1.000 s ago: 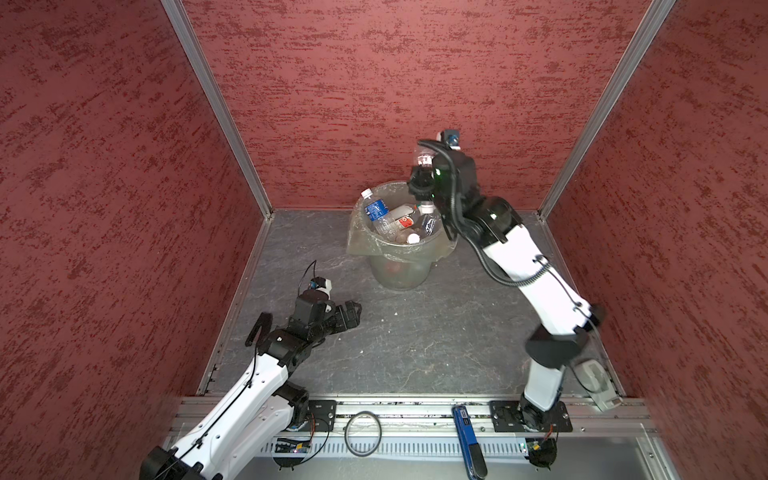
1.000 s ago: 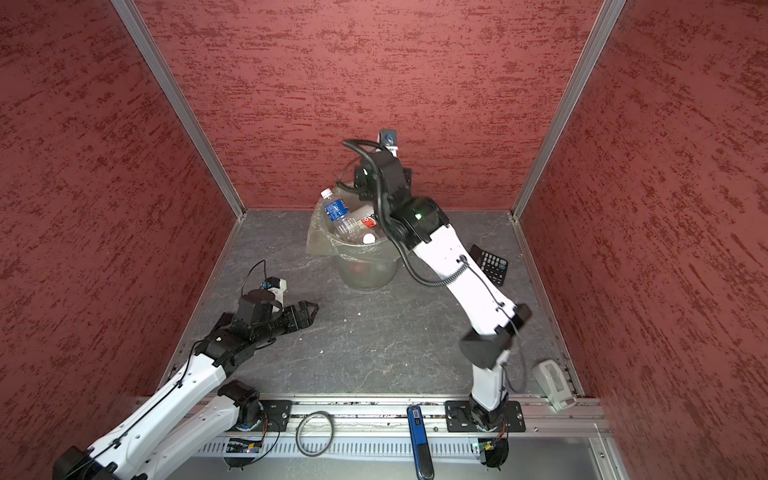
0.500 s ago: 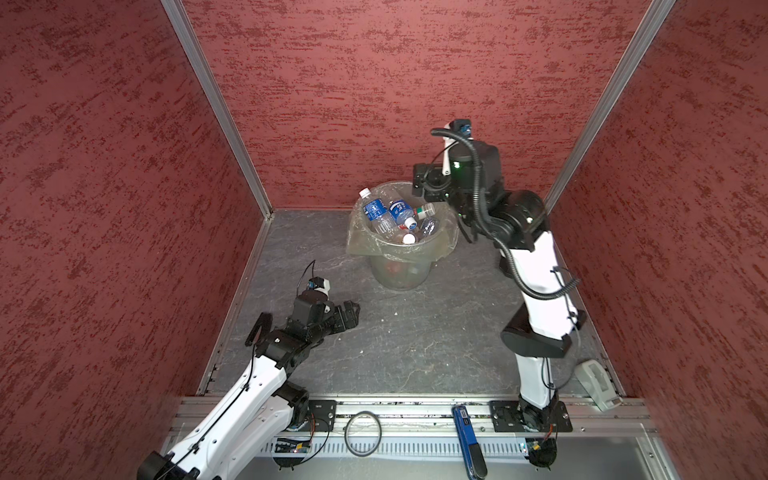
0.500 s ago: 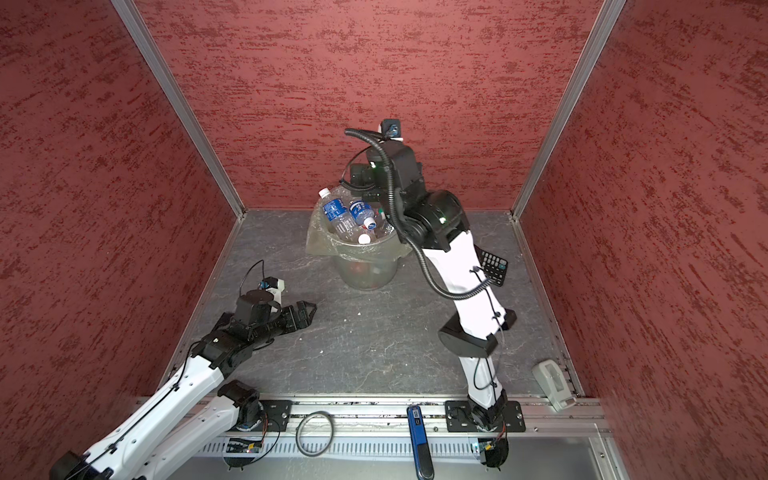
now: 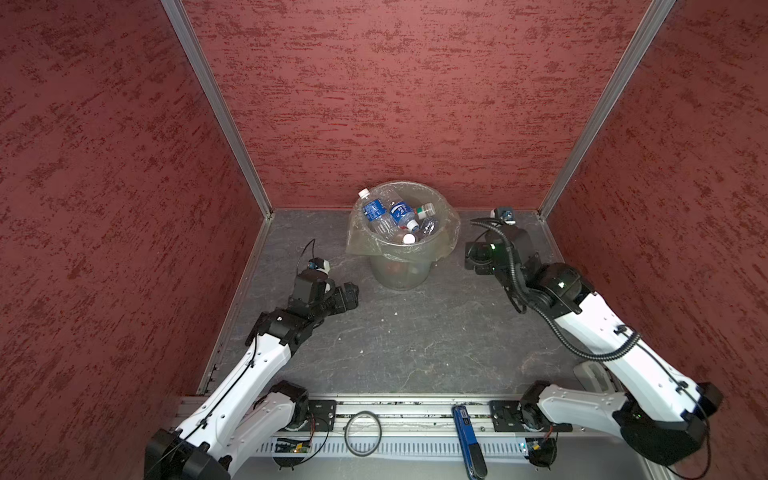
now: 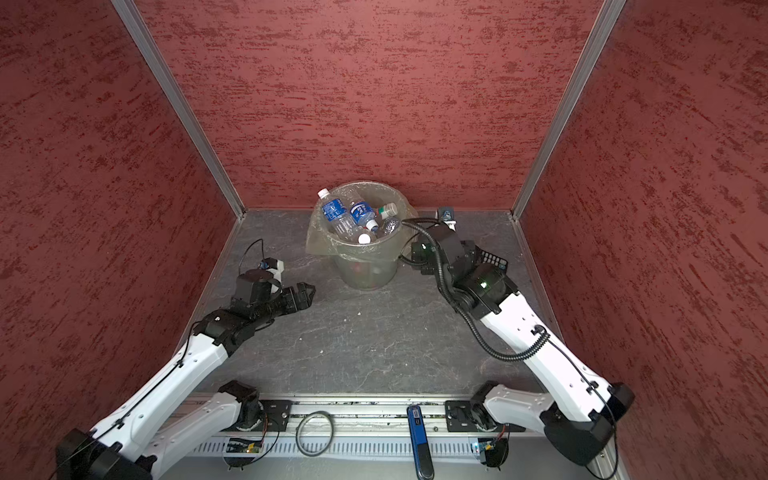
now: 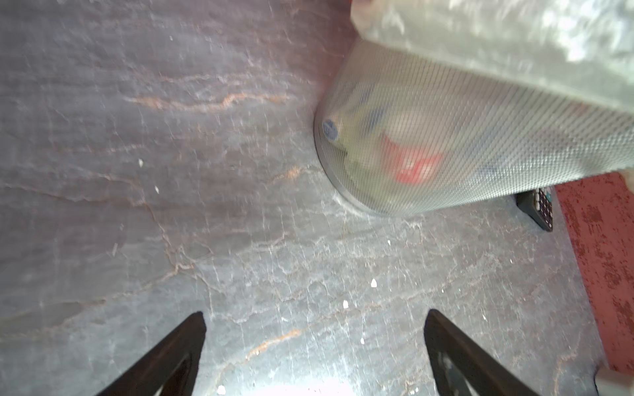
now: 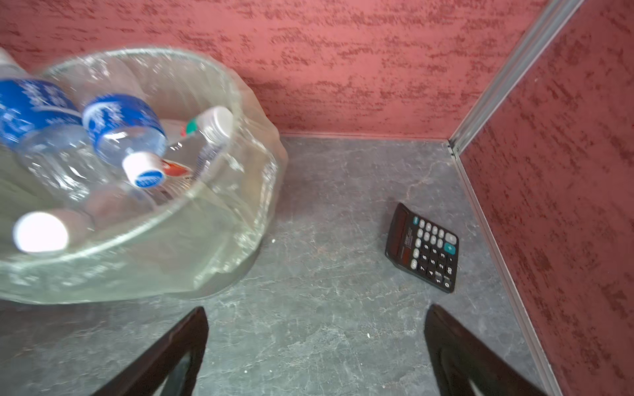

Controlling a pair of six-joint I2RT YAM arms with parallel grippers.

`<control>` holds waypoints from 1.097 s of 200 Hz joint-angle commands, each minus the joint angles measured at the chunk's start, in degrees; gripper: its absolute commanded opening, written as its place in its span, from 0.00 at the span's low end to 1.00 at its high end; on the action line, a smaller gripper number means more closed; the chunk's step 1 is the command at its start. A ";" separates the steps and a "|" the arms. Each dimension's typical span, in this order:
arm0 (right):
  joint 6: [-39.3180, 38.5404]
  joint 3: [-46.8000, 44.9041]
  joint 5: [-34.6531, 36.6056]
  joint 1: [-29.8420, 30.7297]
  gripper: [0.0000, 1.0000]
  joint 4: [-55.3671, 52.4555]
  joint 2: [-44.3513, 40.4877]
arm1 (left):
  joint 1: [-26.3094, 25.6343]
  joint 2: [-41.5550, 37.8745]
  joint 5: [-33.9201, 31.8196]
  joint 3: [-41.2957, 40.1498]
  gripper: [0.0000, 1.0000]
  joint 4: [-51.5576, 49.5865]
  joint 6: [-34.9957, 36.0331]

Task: Throw the plastic bottles in the bin
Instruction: Throw the plastic bottle into the trash bin, then reset both arms

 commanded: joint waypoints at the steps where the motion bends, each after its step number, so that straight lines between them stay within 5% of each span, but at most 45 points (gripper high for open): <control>1: 3.43 -7.56 -2.49 -3.34 0.99 4.32 -5.05 | 1.84 2.27 0.46 2.32 0.99 1.25 2.21; 54: 4.82 -22.36 -9.79 -14.58 0.99 9.34 -9.22 | 7.17 5.84 1.00 4.60 1.00 2.41 2.47; 95: 4.67 -25.16 -15.33 -24.53 0.99 14.89 -5.76 | 10.33 6.62 -0.90 3.39 1.00 5.44 4.45; 187: 2.06 -25.29 -17.31 -35.59 0.99 30.78 4.70 | 13.05 13.46 -9.85 5.96 1.00 12.87 11.05; 219: -4.57 -32.09 -15.70 -35.74 0.99 44.92 4.48 | 15.33 15.20 -11.51 2.21 1.00 22.29 17.59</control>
